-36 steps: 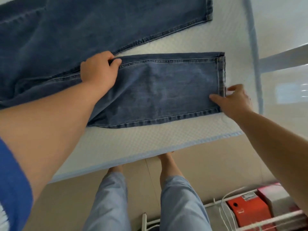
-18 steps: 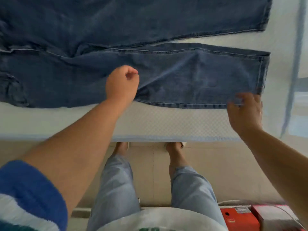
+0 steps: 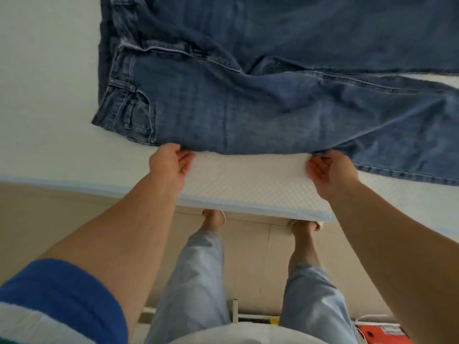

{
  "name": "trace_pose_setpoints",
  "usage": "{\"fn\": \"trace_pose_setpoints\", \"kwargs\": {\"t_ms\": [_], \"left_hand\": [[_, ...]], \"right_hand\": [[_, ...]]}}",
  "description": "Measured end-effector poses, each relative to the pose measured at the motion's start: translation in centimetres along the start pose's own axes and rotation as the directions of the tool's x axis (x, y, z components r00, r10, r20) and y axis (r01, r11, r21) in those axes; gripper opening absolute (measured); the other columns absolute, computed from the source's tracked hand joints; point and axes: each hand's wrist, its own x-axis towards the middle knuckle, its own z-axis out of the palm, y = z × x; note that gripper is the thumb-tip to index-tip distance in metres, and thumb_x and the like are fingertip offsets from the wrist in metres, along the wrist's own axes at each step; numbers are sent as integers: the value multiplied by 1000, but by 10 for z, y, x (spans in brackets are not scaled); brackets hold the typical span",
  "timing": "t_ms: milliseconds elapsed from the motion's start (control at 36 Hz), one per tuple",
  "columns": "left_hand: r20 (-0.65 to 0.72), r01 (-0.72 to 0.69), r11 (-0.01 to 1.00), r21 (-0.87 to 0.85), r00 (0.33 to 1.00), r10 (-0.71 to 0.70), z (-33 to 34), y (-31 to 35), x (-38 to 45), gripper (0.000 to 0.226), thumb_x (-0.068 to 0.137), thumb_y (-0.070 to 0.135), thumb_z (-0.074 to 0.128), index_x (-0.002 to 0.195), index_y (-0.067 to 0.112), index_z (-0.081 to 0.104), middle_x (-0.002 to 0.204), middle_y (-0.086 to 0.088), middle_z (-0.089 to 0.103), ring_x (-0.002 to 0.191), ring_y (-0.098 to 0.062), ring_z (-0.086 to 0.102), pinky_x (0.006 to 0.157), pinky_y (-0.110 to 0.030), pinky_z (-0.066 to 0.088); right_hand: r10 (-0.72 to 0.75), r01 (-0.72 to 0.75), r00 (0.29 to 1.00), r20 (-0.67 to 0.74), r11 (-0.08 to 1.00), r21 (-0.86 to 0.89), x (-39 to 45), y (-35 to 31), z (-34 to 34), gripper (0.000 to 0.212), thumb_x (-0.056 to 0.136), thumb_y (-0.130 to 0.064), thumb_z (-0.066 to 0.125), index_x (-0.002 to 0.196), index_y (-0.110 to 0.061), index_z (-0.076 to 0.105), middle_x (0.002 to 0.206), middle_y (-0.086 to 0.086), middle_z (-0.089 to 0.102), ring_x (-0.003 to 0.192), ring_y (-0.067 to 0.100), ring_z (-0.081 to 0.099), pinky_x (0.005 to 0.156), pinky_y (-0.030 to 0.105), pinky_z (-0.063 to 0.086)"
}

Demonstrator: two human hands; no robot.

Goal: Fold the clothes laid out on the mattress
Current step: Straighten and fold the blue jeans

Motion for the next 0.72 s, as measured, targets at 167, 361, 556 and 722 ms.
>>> {"fn": "trace_pose_setpoints", "kwargs": {"t_ms": [167, 361, 556, 722], "left_hand": [[230, 52, 974, -218, 973, 0, -13, 33, 18, 10, 87, 7, 52, 89, 10, 61, 82, -5, 67, 83, -19, 66, 83, -34, 54], [14, -129, 985, -111, 991, 131, -30, 38, 15, 17, 82, 13, 68, 97, 19, 64, 90, 1, 71, 78, -15, 69, 59, -26, 55], [-148, -85, 954, 288, 980, 132, -56, 16, 21, 22, 85, 33, 67, 79, 15, 56, 79, -3, 59, 53, -14, 54, 43, -20, 46], [-122, -16, 858, 514, 988, 91, -61, 24, 21, 34, 81, 42, 64, 71, 11, 55, 62, -4, 58, 46, -18, 53, 51, -27, 48]], "right_hand": [[-61, 55, 998, 15, 959, 279, -11, 6, 19, 7, 89, -10, 56, 86, -11, 62, 62, 2, 67, 66, 15, 65, 66, 26, 57], [-88, 118, 991, -103, 938, 327, -37, 20, -8, 9, 88, -4, 54, 94, -8, 58, 66, 4, 71, 61, 16, 70, 51, 24, 53], [21, -86, 957, -289, 973, -215, -41, 56, -21, 25, 86, -32, 67, 81, -14, 51, 80, 5, 61, 67, 16, 63, 58, 27, 58], [-223, 28, 949, -222, 761, -648, -39, 51, -20, 25, 88, -22, 59, 70, -5, 52, 65, 7, 52, 59, 22, 53, 66, 36, 50]]}}
